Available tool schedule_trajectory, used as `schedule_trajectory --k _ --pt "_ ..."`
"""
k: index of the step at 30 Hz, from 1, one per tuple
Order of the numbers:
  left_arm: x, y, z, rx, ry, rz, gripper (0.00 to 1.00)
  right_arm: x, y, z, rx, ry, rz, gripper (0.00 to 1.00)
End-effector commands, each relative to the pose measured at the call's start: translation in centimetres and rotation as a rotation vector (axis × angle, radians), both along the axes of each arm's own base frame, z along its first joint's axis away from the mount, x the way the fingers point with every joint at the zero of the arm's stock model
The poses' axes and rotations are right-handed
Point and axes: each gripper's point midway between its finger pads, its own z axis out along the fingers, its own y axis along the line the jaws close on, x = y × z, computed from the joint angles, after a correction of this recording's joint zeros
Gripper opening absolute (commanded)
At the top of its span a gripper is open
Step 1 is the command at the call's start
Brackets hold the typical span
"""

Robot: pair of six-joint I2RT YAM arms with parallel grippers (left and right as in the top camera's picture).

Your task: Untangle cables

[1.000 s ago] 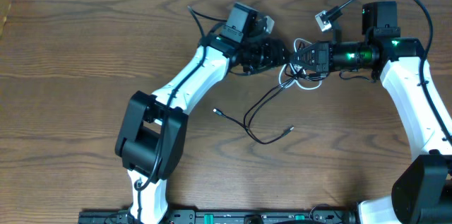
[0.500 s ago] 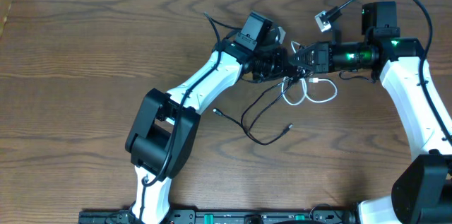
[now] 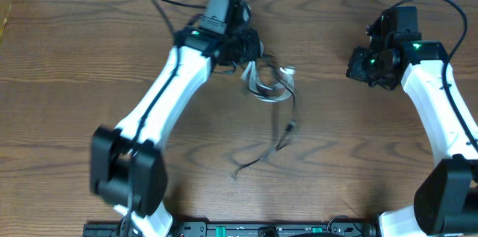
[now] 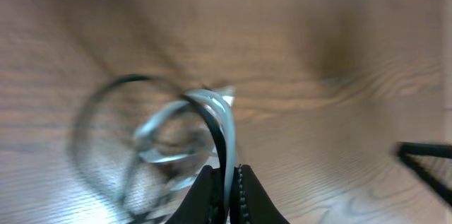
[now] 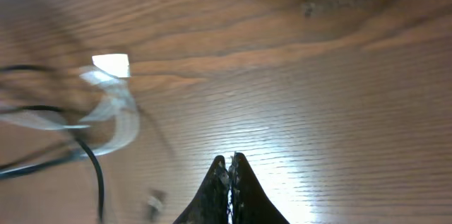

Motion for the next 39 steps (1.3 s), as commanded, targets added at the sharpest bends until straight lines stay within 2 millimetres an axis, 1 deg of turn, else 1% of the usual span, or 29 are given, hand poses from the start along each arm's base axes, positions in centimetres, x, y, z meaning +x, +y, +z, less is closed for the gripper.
schedule_trajectory --k 1,2,3,4,5,6,8,9,11,14,15,18,20,22,24,25,27,28,31,34,36,37,38,39 --pt "-0.2 1.1 4.6 0.007 -0.132 -0.01 0.08 0.0 0.3 -2.2 0.004 0.044 0.032 0.01" --pt "-0.4 1.2 5.3 0.006 -0.151 -0.017 0.07 0.2 1.1 -2.0 0.039 0.027 0.088 0.01" --pt "-0.7 1.3 6.2 0.006 -0.173 -0.026 0.07 0.5 2.9 -1.3 0.112 -0.02 0.197 0.01" --pt "-1.0 1.3 6.7 0.003 -0.183 -0.028 0.07 0.7 3.8 -0.9 0.146 -0.047 0.249 0.02" --pt "-1.2 1.3 7.1 -0.004 -0.189 -0.031 0.07 0.7 5.7 0.6 0.233 -0.111 0.363 0.08" --pt "-1.5 1.1 7.8 -0.021 -0.201 -0.051 0.07 0.6 7.5 2.1 0.319 -0.173 0.463 0.2" --pt "-2.0 0.6 8.6 -0.05 -0.213 -0.079 0.07 0.4 9.0 4.0 0.404 -0.238 0.545 0.37" --pt "-2.2 0.3 9.1 -0.072 -0.219 -0.095 0.07 0.4 9.9 5.2 0.465 -0.278 0.582 0.46" --pt "-2.6 -0.3 9.9 -0.111 -0.23 -0.123 0.07 0.4 10.9 6.4 0.529 -0.315 0.612 0.52" --pt "-3.1 -1.2 11.8 -0.198 -0.257 -0.17 0.07 0.4 12.1 6.8 0.562 -0.313 0.609 0.54" --pt "-3.0 -1.1 12.4 -0.23 -0.254 -0.158 0.07 0.2 12.8 6.8 0.565 -0.308 0.625 0.56" --pt "-2.9 -0.8 13.7 -0.293 -0.253 -0.147 0.08 -0.3 13.9 6.7 0.566 -0.298 0.654 0.59" --pt "-2.9 -0.6 15.1 -0.362 -0.262 -0.16 0.07 -0.5 14.7 6.8 0.565 -0.304 0.675 0.6" --pt "-2.9 -0.4 16.6 -0.428 -0.274 -0.178 0.08 -0.5 15.5 7.0 0.569 -0.316 0.694 0.6" --pt "-2.9 -0.1 17.7 -0.47 -0.285 -0.188 0.07 -0.4 16.3 7.4 0.578 -0.333 0.7 0.6" --pt "-2.9 0.2 18.0 -0.483 -0.288 -0.187 0.07 -0.2 17.1 7.8 0.583 -0.352 0.711 0.61" --pt "-2.9 0.5 18.1 -0.488 -0.282 -0.183 0.08 -0.1 18.1 8.2 0.582 -0.381 0.734 0.61" --pt "-3.1 0.5 18.2 -0.496 -0.279 -0.193 0.07 0.1 19.1 8.5 0.576 -0.405 0.748 0.63" --pt "-3.2 0.4 18.1 -0.499 -0.274 -0.197 0.08 0.7 20.8 8.6 0.546 -0.447 0.76 0.65" --pt "-3.2 0.4 18.1 -0.499 -0.273 -0.197 0.08 1.0 22.5 8.2 0.545 -0.475 0.794 0.63" --pt "-3.2 0.4 18.2 -0.499 -0.275 -0.198 0.08 1.2 23.1 6.9 0.543 -0.459 0.8 0.55" --pt "-3.3 0.4 18.3 -0.499 -0.278 -0.198 0.07 1.3 23.2 6.4 0.544 -0.447 0.799 0.46" --pt "-3.3 0.5 18.4 -0.499 -0.282 -0.198 0.07 1.6 23.2 5.6 0.536 -0.433 0.789 0.33" --pt "-3.3 0.7 18.6 -0.499 -0.288 -0.194 0.08 2.3 22.7 4.4 0.507 -0.403 0.734 0.11"
